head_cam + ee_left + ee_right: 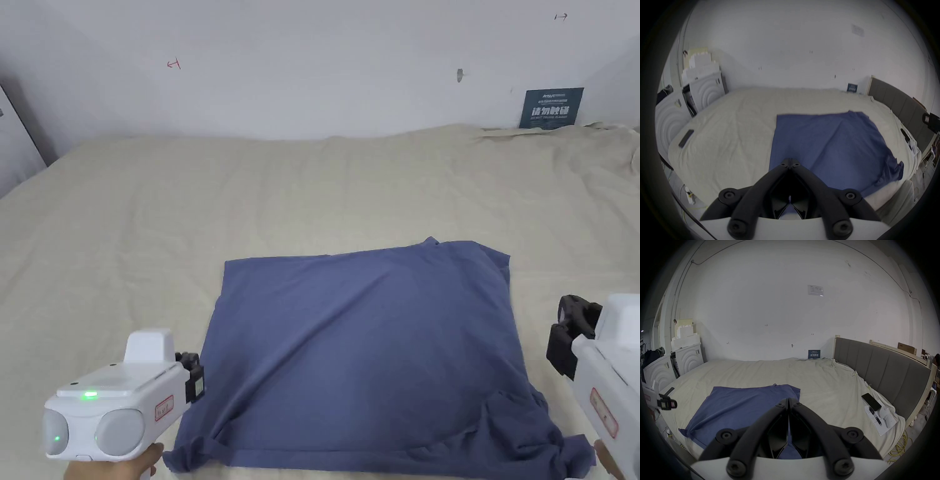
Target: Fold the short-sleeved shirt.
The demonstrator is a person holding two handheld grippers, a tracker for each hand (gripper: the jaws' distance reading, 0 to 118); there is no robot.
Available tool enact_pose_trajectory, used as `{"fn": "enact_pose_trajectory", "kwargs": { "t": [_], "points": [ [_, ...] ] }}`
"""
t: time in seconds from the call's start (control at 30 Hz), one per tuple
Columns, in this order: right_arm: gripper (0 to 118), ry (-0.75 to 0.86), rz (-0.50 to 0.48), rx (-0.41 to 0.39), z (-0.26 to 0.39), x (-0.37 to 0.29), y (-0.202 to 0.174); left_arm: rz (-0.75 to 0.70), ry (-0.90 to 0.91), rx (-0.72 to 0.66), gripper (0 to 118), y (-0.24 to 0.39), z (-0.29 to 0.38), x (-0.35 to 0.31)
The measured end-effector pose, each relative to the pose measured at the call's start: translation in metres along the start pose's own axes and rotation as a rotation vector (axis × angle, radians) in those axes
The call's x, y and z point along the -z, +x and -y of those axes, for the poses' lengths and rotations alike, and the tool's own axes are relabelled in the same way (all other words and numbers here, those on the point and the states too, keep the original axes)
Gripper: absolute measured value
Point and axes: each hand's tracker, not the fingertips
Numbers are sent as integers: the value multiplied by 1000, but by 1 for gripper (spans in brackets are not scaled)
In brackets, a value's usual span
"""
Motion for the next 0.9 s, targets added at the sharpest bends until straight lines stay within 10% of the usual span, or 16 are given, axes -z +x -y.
{"fn": "enact_pose_trajectory", "kwargs": {
  "t": [0.2,0.3,0.33,0.53,0.67,0.77,0.9],
  "points": [
    [0,-16,-6,0,2,-1,4,-5,-172,-74,28,-19,30,14],
    [0,-26,-10,6,3,-1,5,-21,-230,-95,100,-25,44,21],
    [0,-29,-11,6,4,-1,4,-24,-236,-92,105,-26,48,23],
    [0,-55,-16,4,9,-1,2,-39,-337,-143,99,-35,65,47],
    [0,-74,-15,9,13,1,4,-31,-354,-140,68,-38,71,66],
    [0,-89,-11,11,16,1,8,-21,-367,-97,21,-32,71,73],
    [0,-134,-9,27,24,2,18,3,-343,-66,6,-27,63,69]
  ]
}}
